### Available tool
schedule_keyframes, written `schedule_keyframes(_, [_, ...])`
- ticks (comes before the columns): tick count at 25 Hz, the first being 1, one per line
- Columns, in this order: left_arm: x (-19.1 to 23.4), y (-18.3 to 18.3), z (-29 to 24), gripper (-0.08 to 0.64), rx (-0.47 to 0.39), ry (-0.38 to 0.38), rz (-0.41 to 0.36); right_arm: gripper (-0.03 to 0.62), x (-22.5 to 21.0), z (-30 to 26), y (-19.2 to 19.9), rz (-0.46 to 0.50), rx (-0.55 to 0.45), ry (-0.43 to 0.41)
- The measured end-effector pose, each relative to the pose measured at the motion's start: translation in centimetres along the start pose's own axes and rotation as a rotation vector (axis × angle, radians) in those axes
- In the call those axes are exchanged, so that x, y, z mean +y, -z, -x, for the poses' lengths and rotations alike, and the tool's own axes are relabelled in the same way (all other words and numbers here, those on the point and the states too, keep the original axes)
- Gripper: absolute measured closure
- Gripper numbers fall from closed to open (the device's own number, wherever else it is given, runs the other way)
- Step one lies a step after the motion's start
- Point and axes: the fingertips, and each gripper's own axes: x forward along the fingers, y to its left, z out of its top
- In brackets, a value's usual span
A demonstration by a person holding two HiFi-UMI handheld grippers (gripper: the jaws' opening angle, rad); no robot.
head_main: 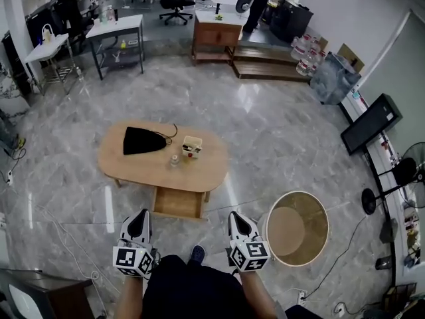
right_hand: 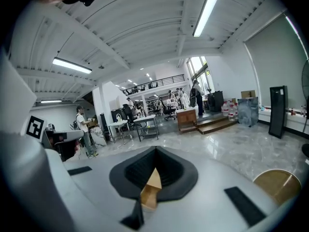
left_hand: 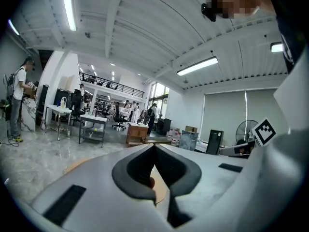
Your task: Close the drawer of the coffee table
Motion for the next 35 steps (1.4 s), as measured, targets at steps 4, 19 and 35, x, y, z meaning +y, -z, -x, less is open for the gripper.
schedule_keyframes(4, [-0.4,0.0,-1.6,0.535,0.010,-0.007,0.002,0.566,-1.3,-1.5,0.2,-0.023,0.023,-0.010])
schedule_keyframes(19, [6.2,-0.5,-9.4,0.535,0.055,0.061,-0.005,0.566,0.0,-9.6,-2.7,0.001,0.015,0.013])
schedule_keyframes(35, [14.9,1.3,-13.7,0.535,0.108,0.136,0.083,0.566,4.0,-17.4,-2.0,-0.003,0.093,0.115])
